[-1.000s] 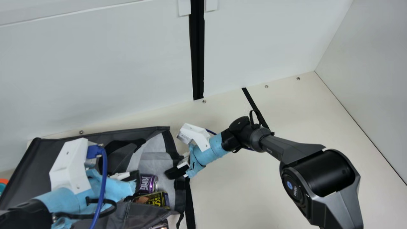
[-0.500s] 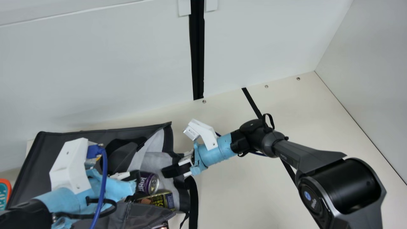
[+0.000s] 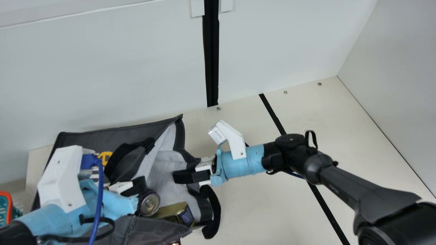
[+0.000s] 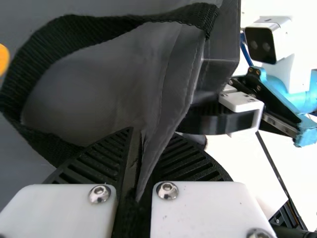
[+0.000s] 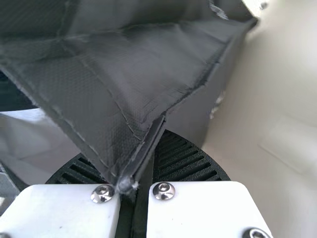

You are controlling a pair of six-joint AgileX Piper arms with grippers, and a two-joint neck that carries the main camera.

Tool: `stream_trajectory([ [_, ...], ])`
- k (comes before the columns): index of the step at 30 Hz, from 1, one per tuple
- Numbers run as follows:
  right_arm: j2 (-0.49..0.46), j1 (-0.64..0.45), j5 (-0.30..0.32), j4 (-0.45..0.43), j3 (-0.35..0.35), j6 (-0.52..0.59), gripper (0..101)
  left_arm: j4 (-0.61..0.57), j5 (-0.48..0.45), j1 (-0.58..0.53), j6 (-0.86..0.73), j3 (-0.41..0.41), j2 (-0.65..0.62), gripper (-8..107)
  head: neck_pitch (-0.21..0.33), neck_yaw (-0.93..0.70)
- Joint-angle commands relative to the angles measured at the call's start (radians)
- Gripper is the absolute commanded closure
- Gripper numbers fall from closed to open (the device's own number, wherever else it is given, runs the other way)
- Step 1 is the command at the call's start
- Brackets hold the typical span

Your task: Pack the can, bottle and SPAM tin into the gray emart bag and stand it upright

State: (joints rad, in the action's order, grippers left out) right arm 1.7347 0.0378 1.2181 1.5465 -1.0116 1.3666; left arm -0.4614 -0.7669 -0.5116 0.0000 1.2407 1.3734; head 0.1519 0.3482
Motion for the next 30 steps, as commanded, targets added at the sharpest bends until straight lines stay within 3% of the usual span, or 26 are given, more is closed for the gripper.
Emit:
stream_trajectory([
  [1,-0.051,-0.001,0.002,0.029,0.018,-0.013,101,0.017,-0.018,0.001,-0.005,0.018,-0.004,107,0.023,0.001],
  [15,-0.349,0.010,0.002,0.199,0.103,-0.149,101,0.094,-0.112,0.006,-0.039,0.155,-0.050,107,0.023,0.001],
  [30,-0.668,-0.042,0.002,0.199,0.021,-0.446,101,0.176,-0.255,-0.024,-0.057,0.342,-0.107,107,0.023,0.001],
])
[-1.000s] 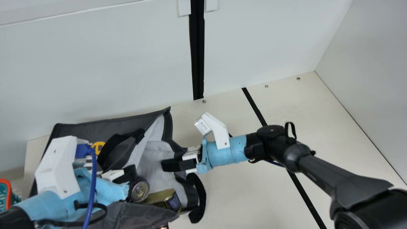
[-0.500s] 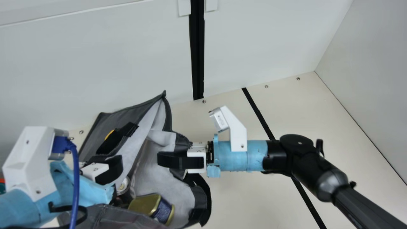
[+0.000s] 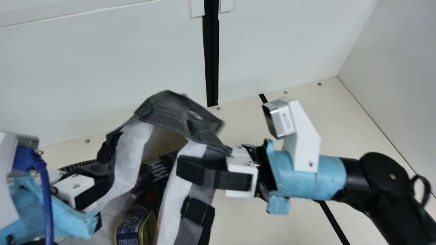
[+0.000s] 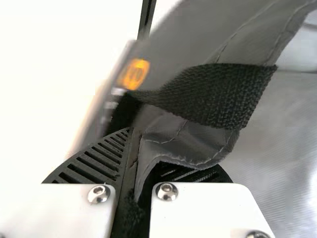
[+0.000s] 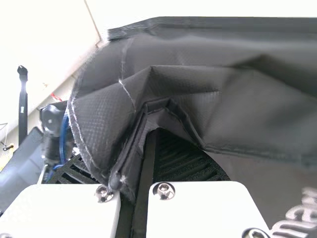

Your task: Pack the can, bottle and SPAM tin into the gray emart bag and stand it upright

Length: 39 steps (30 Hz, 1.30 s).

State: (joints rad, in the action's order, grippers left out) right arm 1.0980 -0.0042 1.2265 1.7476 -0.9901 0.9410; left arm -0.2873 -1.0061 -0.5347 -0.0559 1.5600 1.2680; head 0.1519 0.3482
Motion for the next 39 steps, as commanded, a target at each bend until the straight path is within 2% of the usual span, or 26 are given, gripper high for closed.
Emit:
stream_trajectory([
  [1,-0.049,-0.004,-0.006,-0.003,0.000,-0.031,101,0.006,-0.029,-0.004,-0.002,0.038,-0.003,107,0.023,0.001],
  [12,-0.196,-0.044,-0.006,-0.003,0.035,-0.079,101,0.017,-0.116,-0.049,0.006,0.155,-0.021,107,0.023,0.001],
  [18,-0.234,-0.059,-0.006,-0.011,0.097,-0.026,101,0.018,-0.169,-0.086,0.032,0.193,-0.023,107,0.023,0.001],
  [23,-0.261,-0.085,-0.006,-0.089,0.120,-0.041,101,-0.020,-0.214,-0.096,0.046,0.184,-0.011,107,0.023,0.001],
  [27,-0.270,-0.098,-0.006,-0.131,0.142,-0.042,101,-0.059,-0.214,-0.102,0.035,0.140,0.003,107,0.023,0.001],
  [39,-0.211,-0.122,-0.006,-0.185,0.184,0.033,101,-0.194,-0.207,-0.016,-0.119,0.122,0.099,107,0.023,0.001],
])
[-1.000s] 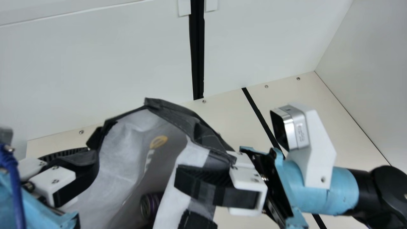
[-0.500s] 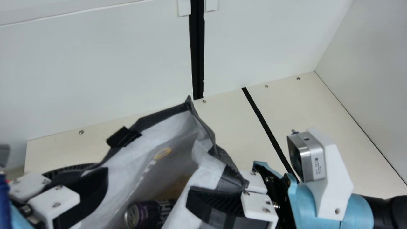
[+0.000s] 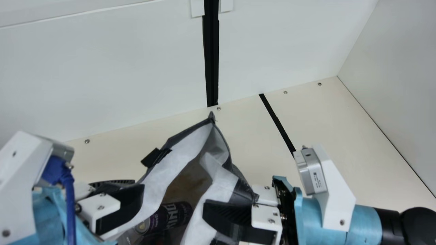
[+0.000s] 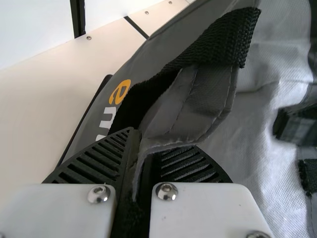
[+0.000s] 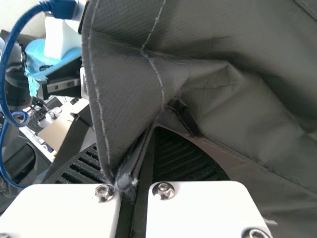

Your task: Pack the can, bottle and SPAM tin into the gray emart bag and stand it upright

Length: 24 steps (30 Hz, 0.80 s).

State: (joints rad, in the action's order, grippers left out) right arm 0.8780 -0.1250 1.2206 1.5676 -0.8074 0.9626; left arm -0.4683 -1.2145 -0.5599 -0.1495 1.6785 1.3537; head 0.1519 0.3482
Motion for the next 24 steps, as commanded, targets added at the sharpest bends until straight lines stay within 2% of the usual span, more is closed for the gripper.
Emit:
stream_trajectory([
  [1,0.020,-0.002,-0.001,-0.006,0.002,0.021,101,-0.021,0.005,0.016,-0.040,0.006,0.025,107,0.023,0.001],
  [8,0.116,-0.008,-0.001,-0.002,-0.016,0.100,101,-0.076,0.017,0.067,-0.133,0.065,0.129,107,0.023,0.001],
  [24,0.393,0.001,-0.001,-0.038,-0.126,0.270,101,-0.107,-0.002,0.133,-0.248,0.300,0.408,107,0.023,0.001],
])
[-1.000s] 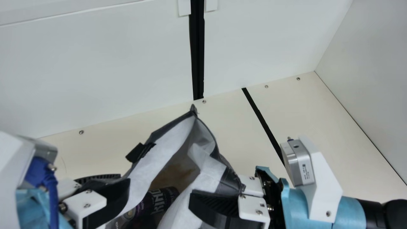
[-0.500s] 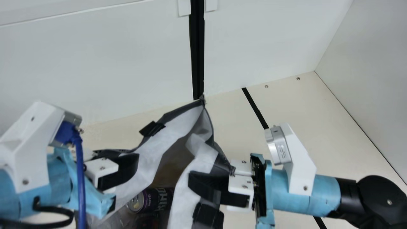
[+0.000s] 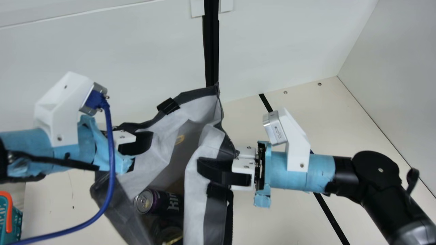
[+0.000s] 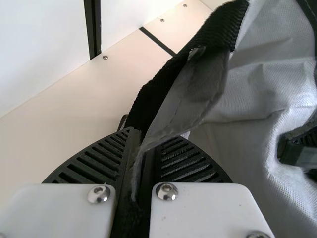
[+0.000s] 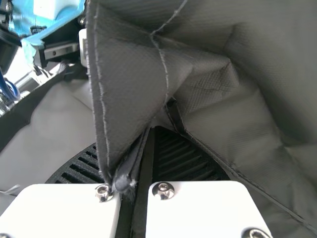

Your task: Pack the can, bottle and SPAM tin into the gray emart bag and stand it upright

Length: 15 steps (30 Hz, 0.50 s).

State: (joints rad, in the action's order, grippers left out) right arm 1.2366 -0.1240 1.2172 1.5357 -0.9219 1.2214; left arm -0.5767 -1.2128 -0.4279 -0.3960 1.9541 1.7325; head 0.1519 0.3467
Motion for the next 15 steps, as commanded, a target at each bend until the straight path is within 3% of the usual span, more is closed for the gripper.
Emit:
stream_trajectory([
  [1,0.053,0.002,0.003,-0.010,-0.022,0.022,101,0.003,-0.007,0.003,-0.004,0.040,0.046,107,0.023,0.002],
  [12,0.264,0.023,0.003,-0.087,-0.158,0.116,101,0.017,-0.007,0.027,-0.025,0.164,0.215,107,0.023,0.002],
  [15,0.322,0.057,-0.026,-0.103,-0.199,0.135,101,0.021,-0.007,0.035,-0.026,0.201,0.260,107,0.023,0.002],
])
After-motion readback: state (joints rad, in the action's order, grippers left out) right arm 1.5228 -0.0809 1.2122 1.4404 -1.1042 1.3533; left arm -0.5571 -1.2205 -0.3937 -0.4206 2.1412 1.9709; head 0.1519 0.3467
